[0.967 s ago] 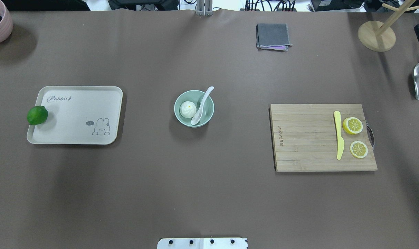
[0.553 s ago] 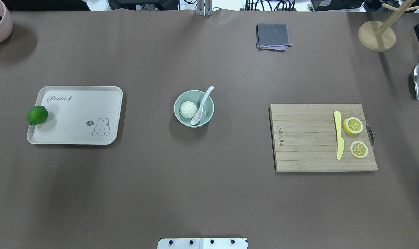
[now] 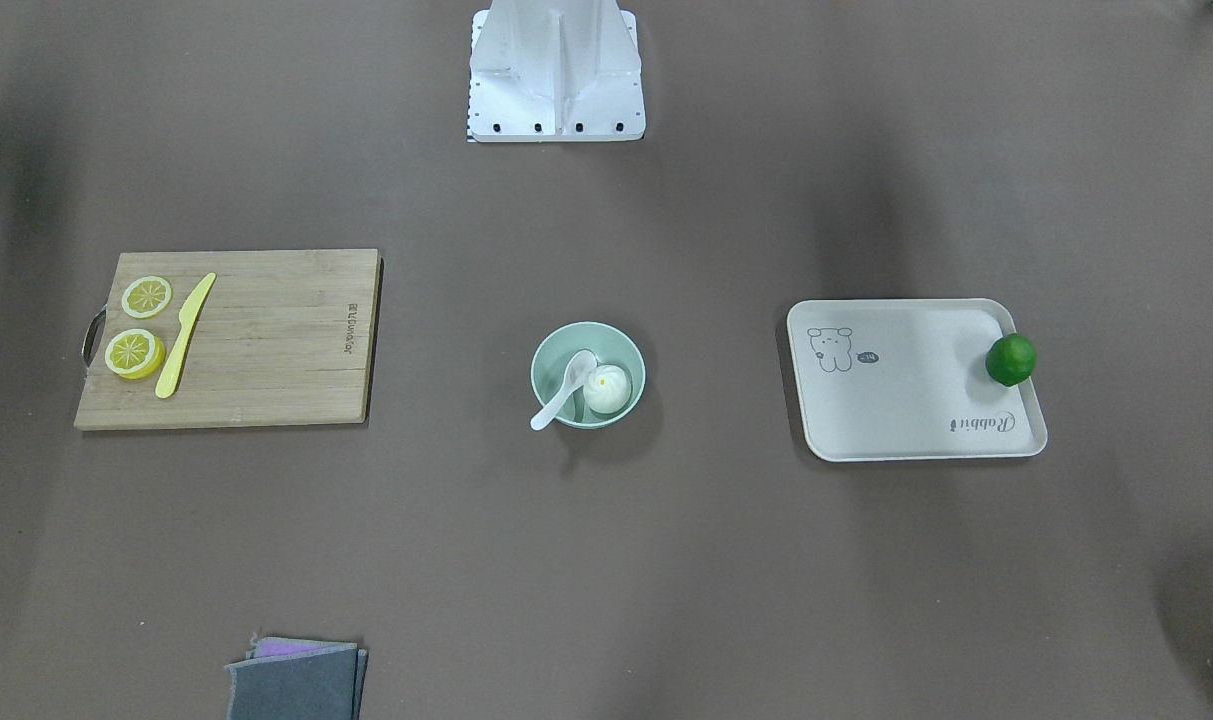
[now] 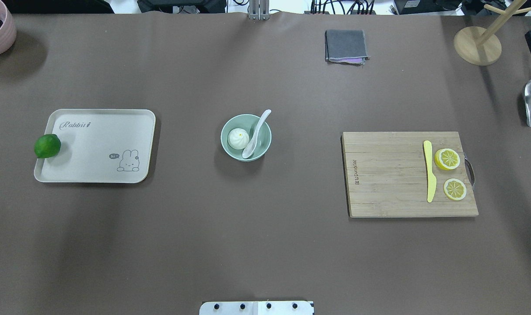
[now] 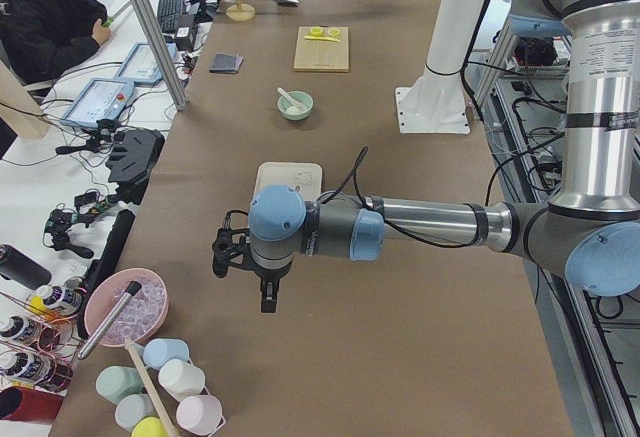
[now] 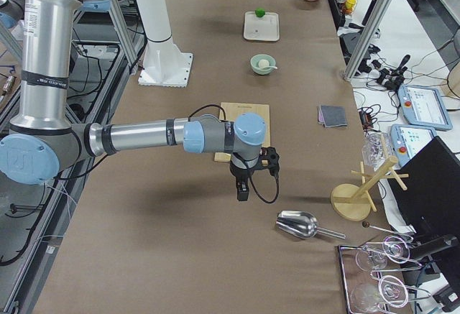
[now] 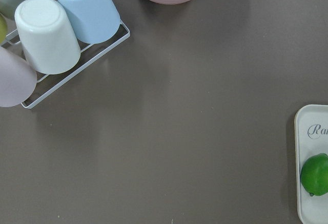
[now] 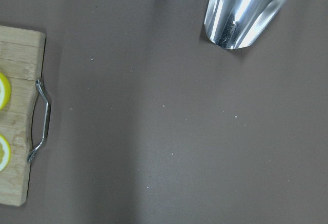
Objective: Put spoon and bun in bowl
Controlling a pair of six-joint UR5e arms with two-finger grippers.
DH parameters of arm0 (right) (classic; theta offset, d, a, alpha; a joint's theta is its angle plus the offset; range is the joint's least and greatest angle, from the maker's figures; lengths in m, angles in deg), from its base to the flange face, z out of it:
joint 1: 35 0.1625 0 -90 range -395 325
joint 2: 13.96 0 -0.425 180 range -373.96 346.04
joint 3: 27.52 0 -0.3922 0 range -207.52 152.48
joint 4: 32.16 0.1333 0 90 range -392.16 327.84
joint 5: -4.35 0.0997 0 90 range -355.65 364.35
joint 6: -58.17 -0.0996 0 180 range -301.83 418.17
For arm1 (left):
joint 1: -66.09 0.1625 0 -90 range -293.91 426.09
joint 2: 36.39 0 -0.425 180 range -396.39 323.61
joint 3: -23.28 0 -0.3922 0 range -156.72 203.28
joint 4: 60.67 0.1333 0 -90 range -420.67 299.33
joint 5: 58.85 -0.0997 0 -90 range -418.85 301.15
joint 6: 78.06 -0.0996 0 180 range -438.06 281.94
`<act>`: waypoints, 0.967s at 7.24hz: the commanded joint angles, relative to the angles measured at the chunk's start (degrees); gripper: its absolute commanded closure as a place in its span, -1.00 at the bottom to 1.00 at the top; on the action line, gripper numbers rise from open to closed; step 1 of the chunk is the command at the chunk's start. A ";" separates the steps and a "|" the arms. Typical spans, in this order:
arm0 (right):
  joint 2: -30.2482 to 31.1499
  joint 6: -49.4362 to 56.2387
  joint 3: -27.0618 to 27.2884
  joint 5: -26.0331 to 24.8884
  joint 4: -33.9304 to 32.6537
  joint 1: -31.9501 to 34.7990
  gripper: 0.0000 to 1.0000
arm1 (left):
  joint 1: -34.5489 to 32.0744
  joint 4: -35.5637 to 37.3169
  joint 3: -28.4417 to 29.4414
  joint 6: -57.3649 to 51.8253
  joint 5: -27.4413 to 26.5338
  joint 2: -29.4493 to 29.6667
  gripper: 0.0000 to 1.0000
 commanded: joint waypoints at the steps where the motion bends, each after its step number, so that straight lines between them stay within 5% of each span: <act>1: 0.08 -0.01 0.09 0.16 0.00 0.03 -1.00 | 2.51 -1.79 -0.49 4.69 0.21 0.39 -0.97; 7: -0.27 -0.01 -0.18 0.16 0.00 0.03 -1.00 | 3.05 -1.71 -0.31 4.96 0.21 1.89 -0.97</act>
